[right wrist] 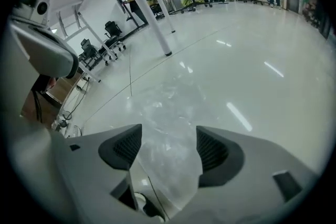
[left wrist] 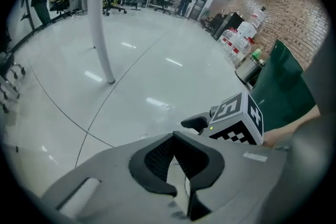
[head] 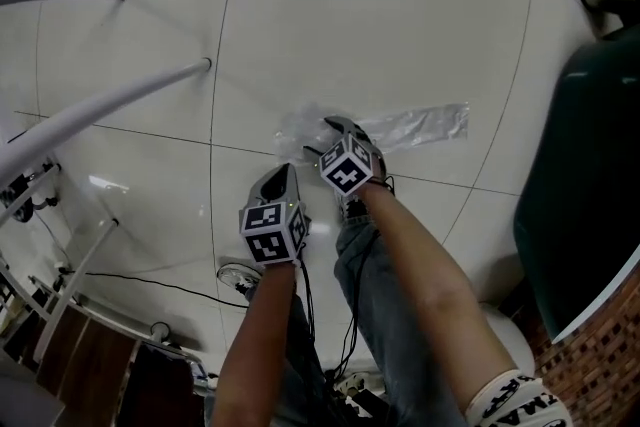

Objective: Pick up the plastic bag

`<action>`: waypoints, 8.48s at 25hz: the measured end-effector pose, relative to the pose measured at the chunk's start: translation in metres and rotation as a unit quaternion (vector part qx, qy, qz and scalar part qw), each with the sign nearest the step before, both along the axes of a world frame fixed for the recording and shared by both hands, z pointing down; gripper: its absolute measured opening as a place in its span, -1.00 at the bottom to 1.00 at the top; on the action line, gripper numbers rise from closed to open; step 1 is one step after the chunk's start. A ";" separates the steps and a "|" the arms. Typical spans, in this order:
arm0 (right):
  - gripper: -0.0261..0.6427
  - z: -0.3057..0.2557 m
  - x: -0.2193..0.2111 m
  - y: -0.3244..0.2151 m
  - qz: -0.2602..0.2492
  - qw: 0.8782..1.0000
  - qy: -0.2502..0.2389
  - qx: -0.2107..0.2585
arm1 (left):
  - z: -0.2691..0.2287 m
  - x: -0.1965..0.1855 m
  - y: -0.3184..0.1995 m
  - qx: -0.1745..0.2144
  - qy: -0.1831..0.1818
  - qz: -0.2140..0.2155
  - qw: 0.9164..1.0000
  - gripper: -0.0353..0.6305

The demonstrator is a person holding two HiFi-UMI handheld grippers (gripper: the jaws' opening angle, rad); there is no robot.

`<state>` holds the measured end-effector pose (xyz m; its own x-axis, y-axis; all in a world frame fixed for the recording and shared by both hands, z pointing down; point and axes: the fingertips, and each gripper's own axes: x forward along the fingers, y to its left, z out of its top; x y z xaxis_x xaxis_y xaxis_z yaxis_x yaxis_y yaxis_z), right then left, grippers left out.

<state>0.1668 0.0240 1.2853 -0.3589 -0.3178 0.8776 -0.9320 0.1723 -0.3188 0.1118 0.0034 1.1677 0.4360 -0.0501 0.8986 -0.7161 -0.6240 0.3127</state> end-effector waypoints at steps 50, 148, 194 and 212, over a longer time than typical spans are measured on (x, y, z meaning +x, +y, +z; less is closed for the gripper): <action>-0.88 -0.725 0.100 -0.088 0.247 0.897 -0.112 0.349 | -0.610 -0.005 -0.094 0.250 0.185 -0.087 0.946 -0.88; -0.89 -0.742 -0.415 -0.305 -0.409 0.859 -0.045 0.305 | -0.666 -0.450 -0.178 0.257 0.116 -0.332 0.900 -0.88; -0.85 -0.698 -0.080 -0.344 0.007 0.971 0.073 0.226 | -0.578 -0.495 -0.307 0.235 0.032 -0.280 0.930 -0.88; -0.92 -0.660 -0.106 -0.267 -0.013 0.985 0.051 0.164 | -0.534 -0.495 -0.214 0.170 0.013 -0.252 0.953 -0.88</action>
